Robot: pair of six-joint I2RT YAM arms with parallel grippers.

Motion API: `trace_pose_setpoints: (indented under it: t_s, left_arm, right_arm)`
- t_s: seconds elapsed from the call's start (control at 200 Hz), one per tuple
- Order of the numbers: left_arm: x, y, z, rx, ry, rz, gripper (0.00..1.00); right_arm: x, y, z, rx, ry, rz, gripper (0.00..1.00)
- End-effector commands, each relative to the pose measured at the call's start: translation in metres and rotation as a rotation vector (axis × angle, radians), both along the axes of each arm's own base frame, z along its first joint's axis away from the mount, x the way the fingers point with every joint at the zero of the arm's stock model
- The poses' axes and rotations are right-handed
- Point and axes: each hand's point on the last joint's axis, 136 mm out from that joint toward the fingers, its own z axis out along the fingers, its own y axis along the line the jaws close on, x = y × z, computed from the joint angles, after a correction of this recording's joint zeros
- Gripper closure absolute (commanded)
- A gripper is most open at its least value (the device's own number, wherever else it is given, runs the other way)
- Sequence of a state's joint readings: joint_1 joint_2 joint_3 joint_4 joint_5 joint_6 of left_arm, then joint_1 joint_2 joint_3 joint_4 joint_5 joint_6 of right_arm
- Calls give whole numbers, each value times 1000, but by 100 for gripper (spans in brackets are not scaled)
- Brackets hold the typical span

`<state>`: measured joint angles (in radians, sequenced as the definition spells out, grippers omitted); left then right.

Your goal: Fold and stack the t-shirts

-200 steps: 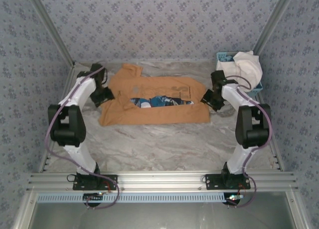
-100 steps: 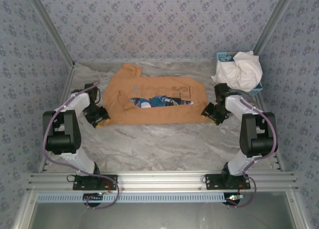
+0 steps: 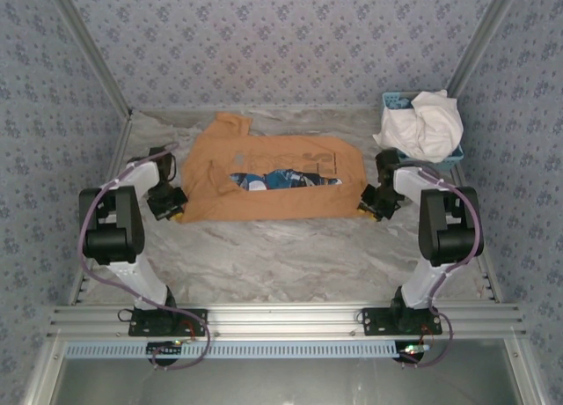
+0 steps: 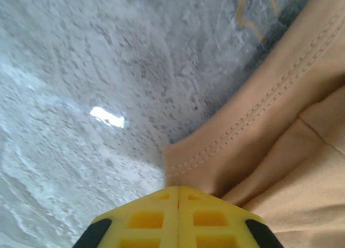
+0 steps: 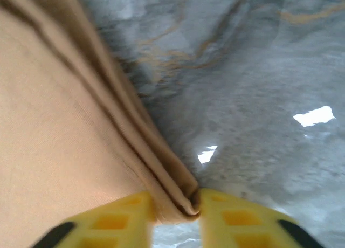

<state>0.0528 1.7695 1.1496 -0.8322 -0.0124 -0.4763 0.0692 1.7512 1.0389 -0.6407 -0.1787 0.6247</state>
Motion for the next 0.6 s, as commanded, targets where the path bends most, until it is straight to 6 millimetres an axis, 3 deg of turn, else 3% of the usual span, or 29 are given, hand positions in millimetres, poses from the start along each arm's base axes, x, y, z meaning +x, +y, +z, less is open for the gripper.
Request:
trace_pose_setpoints:
  t_s: [0.0, 0.07, 0.245, 0.355, 0.44, 0.595]
  left_arm:
    - [12, 11, 13, 20, -41, 16, 97]
    - [11, 14, 20, 17, -60, 28, 95]
    - [-8, 14, 21, -55, -35, 153, 84]
    - [-20, -3, 12, -178, -9, 262, 74]
    - [-27, -16, 5, -242, 16, 325, 73]
    - [-32, -21, -5, -270, 43, 391, 73]
  right_arm:
    - [12, -4, -8, -35, -10, 1, 88]
    - [11, -6, -8, -49, -5, 1, 96]
    - [10, -4, -7, -45, -3, 5, 99]
    - [9, -3, -6, -44, -2, 9, 99]
    - [9, -2, -6, -41, 1, 11, 100]
    - [11, -1, -7, -39, 2, 12, 100]
